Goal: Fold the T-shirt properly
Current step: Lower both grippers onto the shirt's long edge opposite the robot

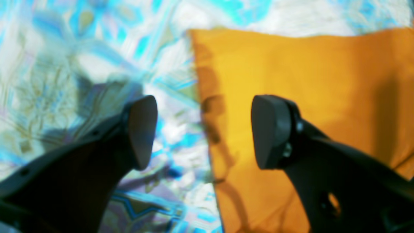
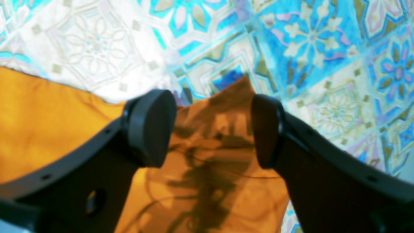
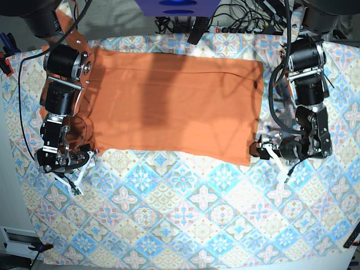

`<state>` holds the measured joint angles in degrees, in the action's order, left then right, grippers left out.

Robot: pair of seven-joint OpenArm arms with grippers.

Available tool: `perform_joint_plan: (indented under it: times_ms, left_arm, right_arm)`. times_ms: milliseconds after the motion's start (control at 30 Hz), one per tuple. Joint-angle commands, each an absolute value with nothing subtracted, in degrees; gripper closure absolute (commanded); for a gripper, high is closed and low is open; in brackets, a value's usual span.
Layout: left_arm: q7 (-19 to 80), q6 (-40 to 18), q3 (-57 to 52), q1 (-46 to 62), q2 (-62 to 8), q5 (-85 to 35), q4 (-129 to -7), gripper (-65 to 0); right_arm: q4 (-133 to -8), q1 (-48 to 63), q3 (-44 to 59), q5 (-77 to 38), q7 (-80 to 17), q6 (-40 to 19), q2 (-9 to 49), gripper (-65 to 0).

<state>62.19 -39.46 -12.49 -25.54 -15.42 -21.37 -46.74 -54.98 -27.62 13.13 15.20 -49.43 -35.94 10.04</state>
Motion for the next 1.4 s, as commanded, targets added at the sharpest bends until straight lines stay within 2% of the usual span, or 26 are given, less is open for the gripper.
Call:
perform_joint_plan:
  times_ms: [0, 167, 267, 633, 933, 1133, 1367]
  left_arm:
    - [59.8, -40.0, -10.7, -28.7, -15.7, -22.9, -44.7, -43.0]
    - [50.7, -40.0, -6.5, -32.7, -15.7, -23.0, -32.2, -43.0]
    - [48.4, -40.0, -3.8, -34.2, -15.4, -23.3, -28.4, -43.0]
    - [48.2, -40.0, -1.3, -34.2, -12.7, -23.0, -28.1, -43.0]
    - [48.2, -40.0, -1.3, -33.2, -12.6, -22.8, -28.1, -43.0]
    - [48.2, -40.0, -1.3, -33.0, -12.7, -22.8, -28.1, -43.0]
    - [48.2, -40.0, -1.3, -33.0, -12.7, -22.8, -28.1, -43.0]
  right_arm:
    - [-55.9, -29.5, 13.1, 14.9, -48.7, -35.9, 10.6, -38.8]
    - [-56.0, -29.1, 13.1, 14.9, -48.7, -35.9, 10.6, -38.8]
    - [-56.0, -29.1, 13.2, 14.9, -48.7, -35.9, 10.6, -38.7]
    - [-55.1, -29.3, 13.5, 14.9, -46.5, -35.9, 10.6, -38.8]
    - [-33.7, -35.3, 16.0, 14.9, -34.2, -35.6, 13.7, -38.9]
    - [-29.8, -37.8, 16.0, 14.9, -32.5, -35.6, 15.5, -38.9]
    - [-30.0, -37.8, 15.6, 14.9, -32.2, -28.6, 17.9, -38.9]
